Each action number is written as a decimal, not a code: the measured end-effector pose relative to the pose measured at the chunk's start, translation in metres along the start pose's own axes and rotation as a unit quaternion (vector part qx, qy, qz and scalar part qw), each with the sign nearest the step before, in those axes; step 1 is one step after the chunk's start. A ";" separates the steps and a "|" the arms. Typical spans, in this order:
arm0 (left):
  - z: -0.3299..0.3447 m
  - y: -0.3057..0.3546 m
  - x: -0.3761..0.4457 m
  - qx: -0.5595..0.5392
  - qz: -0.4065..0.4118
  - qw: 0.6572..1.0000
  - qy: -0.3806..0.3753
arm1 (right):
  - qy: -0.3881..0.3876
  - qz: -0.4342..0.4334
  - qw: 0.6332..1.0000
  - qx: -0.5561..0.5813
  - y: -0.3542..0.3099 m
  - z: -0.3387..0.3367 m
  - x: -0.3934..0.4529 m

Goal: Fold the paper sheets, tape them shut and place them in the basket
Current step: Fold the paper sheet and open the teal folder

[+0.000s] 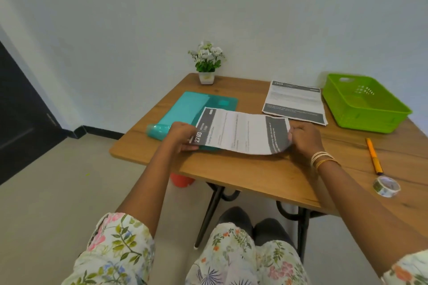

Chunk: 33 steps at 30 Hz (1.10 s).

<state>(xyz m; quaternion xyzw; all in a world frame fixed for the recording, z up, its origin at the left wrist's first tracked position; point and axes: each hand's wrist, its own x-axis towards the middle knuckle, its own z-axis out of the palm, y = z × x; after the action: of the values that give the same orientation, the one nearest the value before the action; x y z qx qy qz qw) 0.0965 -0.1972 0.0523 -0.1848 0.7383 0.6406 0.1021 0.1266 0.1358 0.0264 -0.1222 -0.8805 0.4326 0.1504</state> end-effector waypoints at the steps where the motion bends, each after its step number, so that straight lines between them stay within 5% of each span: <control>1: -0.001 -0.003 -0.002 0.022 -0.007 1.000 -0.019 | -0.002 0.023 1.000 -0.014 0.001 -0.002 -0.001; 7: -0.001 -0.008 -0.011 0.096 0.014 0.993 -0.061 | 0.005 0.005 0.986 -0.169 -0.024 0.016 -0.017; 13: 0.008 -0.016 -0.005 0.114 0.079 0.990 -0.002 | -0.172 -0.159 0.965 -0.120 -0.070 0.066 -0.054; 18: 0.010 -0.032 0.010 0.360 0.231 0.891 0.151 | -0.230 -0.224 0.924 -0.210 -0.068 0.087 -0.068; 24: 0.001 -0.039 0.022 0.451 0.286 0.811 0.240 | -0.203 -0.250 0.903 -0.285 -0.057 0.091 -0.057; 33: -0.029 -0.041 0.040 0.461 0.254 0.800 0.287 | -0.173 -0.256 0.905 -0.293 -0.050 0.093 -0.059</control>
<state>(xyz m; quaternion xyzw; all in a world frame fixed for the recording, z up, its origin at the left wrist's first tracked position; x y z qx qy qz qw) 0.0785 -0.2360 0.0044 -0.0971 0.9624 0.1455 -0.2079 0.1429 0.0182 0.0028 0.1455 -0.9807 0.1166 0.0584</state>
